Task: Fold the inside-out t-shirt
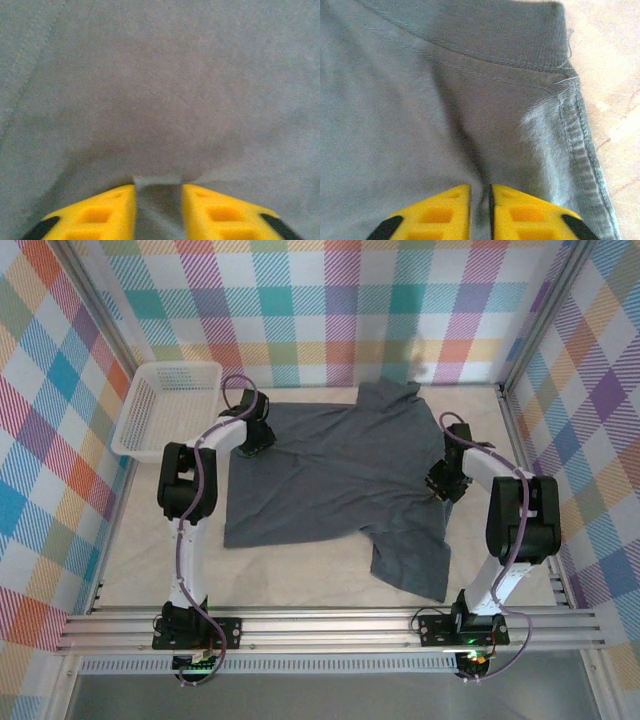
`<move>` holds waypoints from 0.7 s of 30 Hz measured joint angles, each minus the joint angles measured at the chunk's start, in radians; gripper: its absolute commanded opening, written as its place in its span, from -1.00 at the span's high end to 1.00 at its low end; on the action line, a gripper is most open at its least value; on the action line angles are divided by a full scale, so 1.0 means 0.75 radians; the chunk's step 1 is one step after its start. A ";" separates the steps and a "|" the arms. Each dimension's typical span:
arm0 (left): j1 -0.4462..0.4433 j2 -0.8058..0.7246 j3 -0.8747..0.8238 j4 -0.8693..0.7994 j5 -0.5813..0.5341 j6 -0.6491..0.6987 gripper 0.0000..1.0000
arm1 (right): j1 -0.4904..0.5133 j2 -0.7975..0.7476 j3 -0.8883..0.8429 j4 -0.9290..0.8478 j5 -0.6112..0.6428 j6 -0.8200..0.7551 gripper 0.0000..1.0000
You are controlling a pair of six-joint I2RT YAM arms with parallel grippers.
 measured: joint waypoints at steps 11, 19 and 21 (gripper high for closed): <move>-0.019 -0.947 -0.670 0.144 0.119 -0.014 0.04 | -0.187 -0.376 -0.329 0.035 0.007 -0.091 0.17; -0.021 -1.219 -0.947 0.063 0.084 -0.009 0.02 | -0.180 -0.331 -0.473 0.031 -0.127 -0.126 0.40; -0.021 -1.225 -0.978 0.026 0.079 -0.009 0.02 | -0.181 -0.331 -0.497 0.042 -0.138 -0.122 0.39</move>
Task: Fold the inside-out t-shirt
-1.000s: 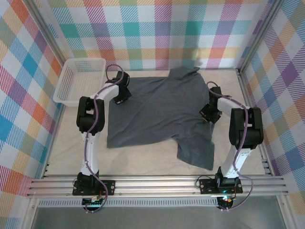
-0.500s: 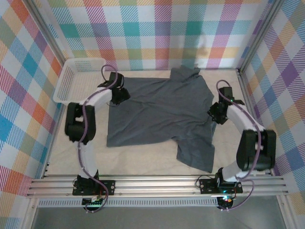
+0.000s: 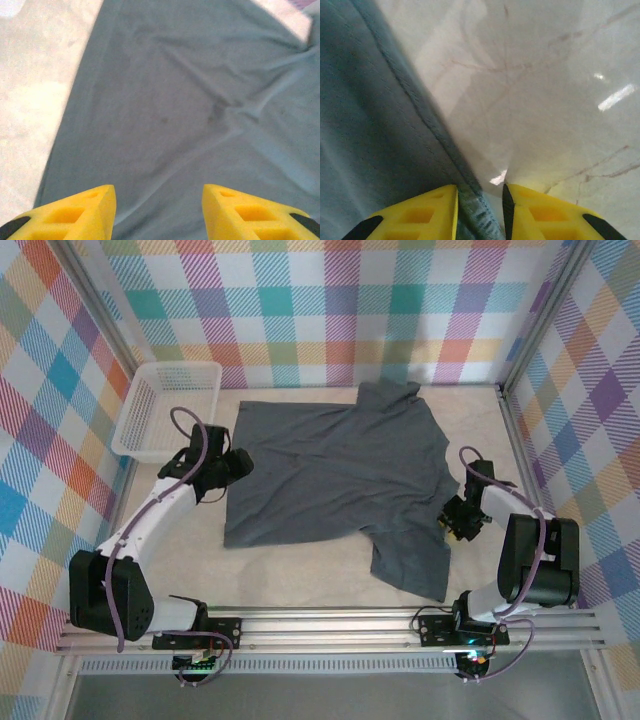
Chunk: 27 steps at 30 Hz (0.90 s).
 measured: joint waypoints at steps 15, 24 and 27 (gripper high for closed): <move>0.013 -0.234 -0.210 -0.348 -0.097 -0.166 0.02 | 0.003 -0.167 -0.052 -0.027 0.096 0.072 1.00; 0.019 -0.307 -0.441 -0.498 -0.075 -0.293 0.02 | 0.004 -0.513 -0.124 -0.093 0.214 0.161 1.00; 0.020 -0.245 -0.447 -0.489 -0.066 -0.316 0.01 | 0.004 -0.512 -0.152 -0.104 0.214 0.171 1.00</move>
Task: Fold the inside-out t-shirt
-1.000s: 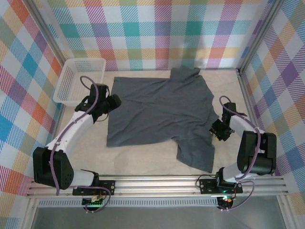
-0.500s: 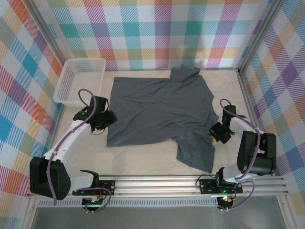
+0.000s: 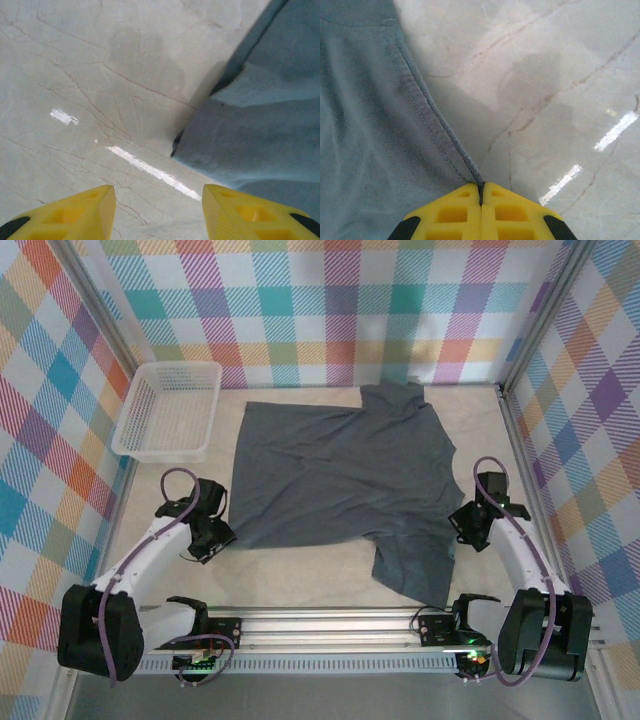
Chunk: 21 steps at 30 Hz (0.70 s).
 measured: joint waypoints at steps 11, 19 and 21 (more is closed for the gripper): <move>0.042 0.125 -0.090 0.274 0.146 -0.033 0.34 | 0.000 0.036 -0.009 0.012 -0.011 0.005 1.00; 0.067 0.129 -0.129 0.307 0.170 -0.042 1.00 | 0.000 0.028 -0.015 -0.001 0.013 0.029 1.00; 0.078 0.094 -0.129 0.272 0.149 -0.038 1.00 | 0.000 -0.008 -0.029 -0.029 0.046 0.041 1.00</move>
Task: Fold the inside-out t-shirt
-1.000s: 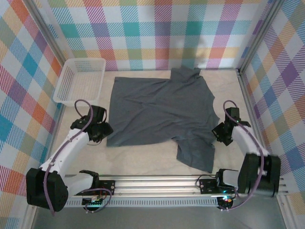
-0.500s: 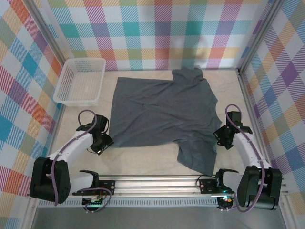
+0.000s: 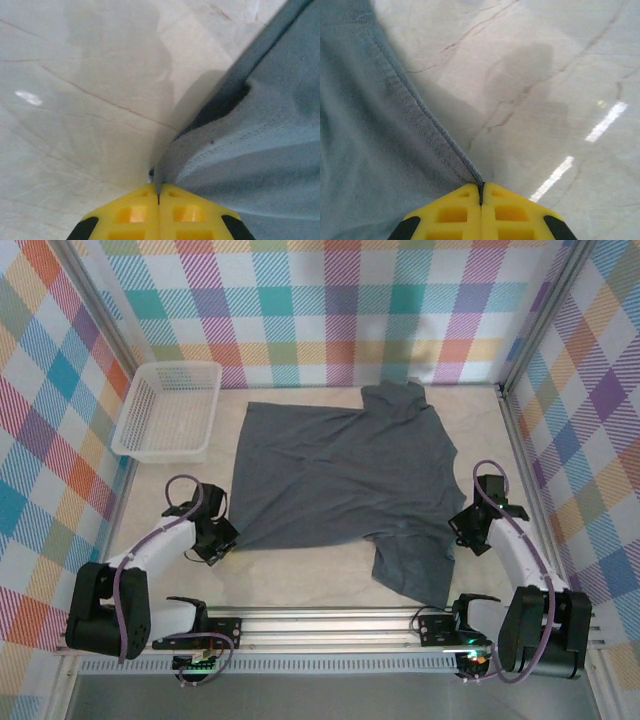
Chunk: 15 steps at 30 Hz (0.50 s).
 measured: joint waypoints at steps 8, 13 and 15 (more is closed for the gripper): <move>0.008 -0.337 0.002 -0.226 -0.081 0.005 1.00 | 0.000 -0.305 -0.105 -0.191 0.108 0.040 1.00; 0.008 -0.285 0.099 -0.241 -0.070 0.046 1.00 | 0.000 -0.253 -0.047 -0.212 0.092 -0.006 1.00; 0.008 -0.222 0.192 -0.234 -0.075 0.069 1.00 | 0.000 -0.179 0.043 -0.215 0.080 -0.039 1.00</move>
